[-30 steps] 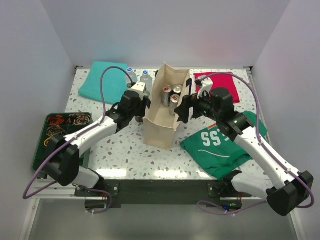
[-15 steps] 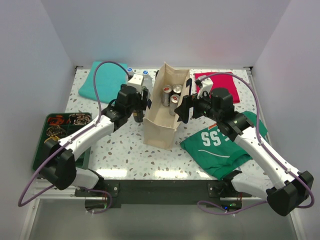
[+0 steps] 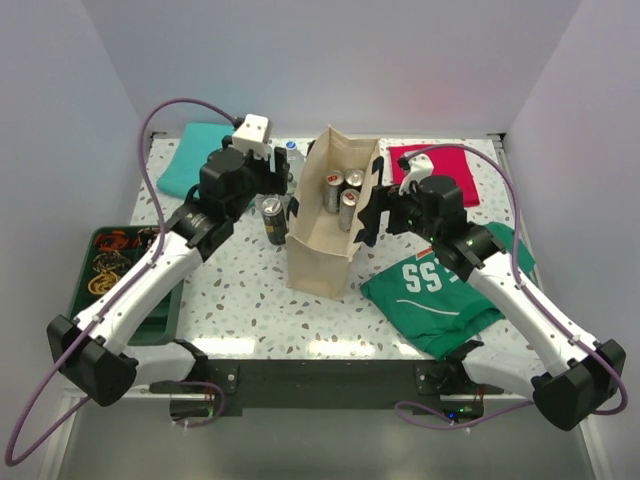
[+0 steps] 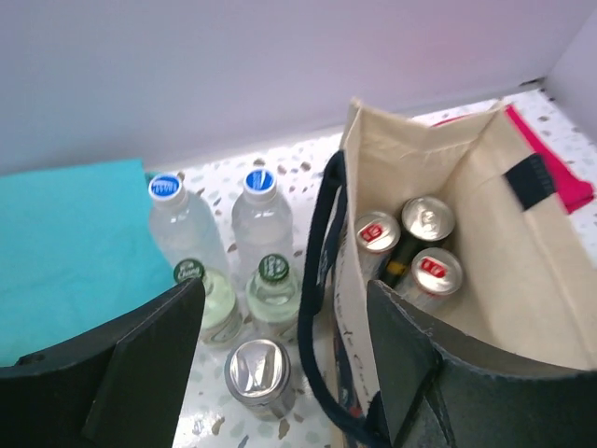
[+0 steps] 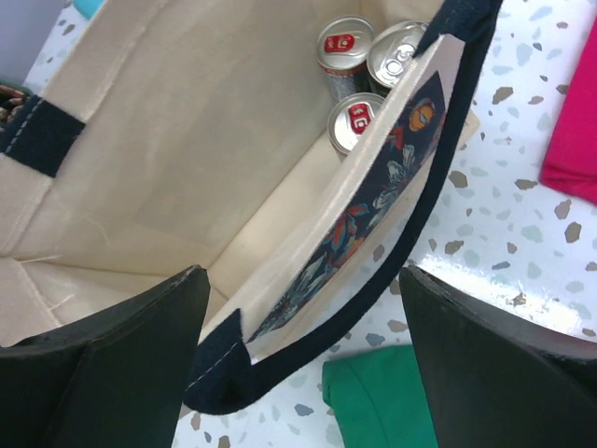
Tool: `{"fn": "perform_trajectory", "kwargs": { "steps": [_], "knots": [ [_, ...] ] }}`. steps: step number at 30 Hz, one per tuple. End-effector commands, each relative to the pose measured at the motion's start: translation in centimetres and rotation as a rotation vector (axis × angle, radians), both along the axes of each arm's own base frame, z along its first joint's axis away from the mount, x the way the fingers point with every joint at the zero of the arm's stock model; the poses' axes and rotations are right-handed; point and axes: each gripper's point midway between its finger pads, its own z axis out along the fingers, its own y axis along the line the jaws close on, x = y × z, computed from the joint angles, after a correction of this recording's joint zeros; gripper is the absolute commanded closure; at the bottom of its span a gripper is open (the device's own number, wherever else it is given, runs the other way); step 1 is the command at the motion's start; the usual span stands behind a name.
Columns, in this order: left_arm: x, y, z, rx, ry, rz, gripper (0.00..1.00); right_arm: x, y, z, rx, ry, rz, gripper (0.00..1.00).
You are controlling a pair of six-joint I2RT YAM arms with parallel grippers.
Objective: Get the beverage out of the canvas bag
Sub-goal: Take out the drink from the canvas bag.
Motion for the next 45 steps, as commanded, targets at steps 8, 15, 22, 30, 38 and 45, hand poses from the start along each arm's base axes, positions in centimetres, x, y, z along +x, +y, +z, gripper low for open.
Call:
{"fn": "perform_trajectory", "kwargs": {
  "steps": [8,15,22,30,38,45],
  "knots": [
    [-4.1,-7.1,5.9,0.024,-0.063,-0.462,0.30,1.3,1.4,-0.6,0.049,0.064,-0.019,0.47],
    [-3.6,-11.4,1.5,0.083,0.063,-0.618,0.33,0.1,1.9,-1.6,0.041,0.066,0.055,0.58],
    [-2.3,-13.5,-1.1,0.075,0.111,-0.649,0.33,-1.2,1.2,-1.6,0.016,0.053,0.081,0.73],
    [-1.7,-16.0,-3.2,0.038,0.183,-0.702,0.31,-2.4,0.9,-1.2,0.022,0.053,0.106,0.75],
    [0.2,-16.8,-6.3,0.051,0.285,-0.651,0.32,-2.7,1.3,-2.1,0.033,0.079,0.124,0.74],
    [1.5,-16.5,-8.4,0.070,0.338,-0.576,0.32,-1.0,1.6,-1.2,0.049,0.040,0.082,0.80]
  ]
}}
